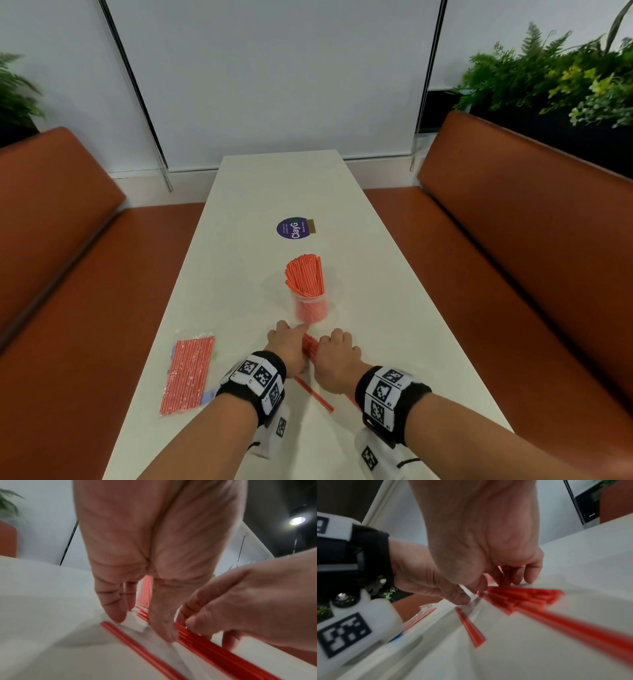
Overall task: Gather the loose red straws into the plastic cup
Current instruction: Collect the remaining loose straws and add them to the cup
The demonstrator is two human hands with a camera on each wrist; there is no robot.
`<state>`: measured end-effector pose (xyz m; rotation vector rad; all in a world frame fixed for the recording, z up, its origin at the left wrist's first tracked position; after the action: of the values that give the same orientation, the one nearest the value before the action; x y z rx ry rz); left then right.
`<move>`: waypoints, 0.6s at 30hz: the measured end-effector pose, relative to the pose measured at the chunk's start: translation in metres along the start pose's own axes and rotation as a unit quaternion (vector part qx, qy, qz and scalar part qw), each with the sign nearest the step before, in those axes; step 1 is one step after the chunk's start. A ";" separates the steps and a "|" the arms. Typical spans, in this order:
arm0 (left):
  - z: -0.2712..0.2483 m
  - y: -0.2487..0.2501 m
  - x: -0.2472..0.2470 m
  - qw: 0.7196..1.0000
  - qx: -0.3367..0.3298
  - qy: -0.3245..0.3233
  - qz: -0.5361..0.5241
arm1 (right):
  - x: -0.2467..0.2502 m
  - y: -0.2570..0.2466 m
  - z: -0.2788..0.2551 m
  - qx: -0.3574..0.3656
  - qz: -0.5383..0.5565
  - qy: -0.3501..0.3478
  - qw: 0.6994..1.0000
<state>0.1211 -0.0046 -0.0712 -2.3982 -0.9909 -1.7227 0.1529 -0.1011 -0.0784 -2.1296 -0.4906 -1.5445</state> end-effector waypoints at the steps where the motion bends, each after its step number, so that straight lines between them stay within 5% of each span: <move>1: 0.000 -0.001 0.002 1.000 -0.008 0.002 0.009 | 0.002 0.002 0.000 0.004 0.013 0.000 1.000; 9: -0.003 -0.007 -0.003 0.984 -0.067 -0.067 0.149 | -0.008 -0.007 -0.009 0.081 0.005 -0.033 0.996; 13: 0.001 -0.003 -0.001 0.991 -0.069 -0.022 0.113 | -0.002 -0.011 -0.010 0.117 -0.018 -0.013 0.993; 18: 0.002 -0.003 0.000 0.994 -0.051 0.015 0.098 | -0.003 -0.002 -0.018 0.076 -0.031 -0.021 0.996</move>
<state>0.1217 -0.0012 -0.0729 -2.4263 -0.6536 -1.7739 0.1370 -0.1099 -0.0761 -2.0517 -0.6721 -1.4476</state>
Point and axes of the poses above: each hand's wrist, its own z-axis towards the middle knuckle, its own x-axis out of the back of the hand, y = z × x, the point moved 5 cm from there along z, towards the middle knuckle, and after that the axes turned 3 degrees about y, right-handed, at the moved point
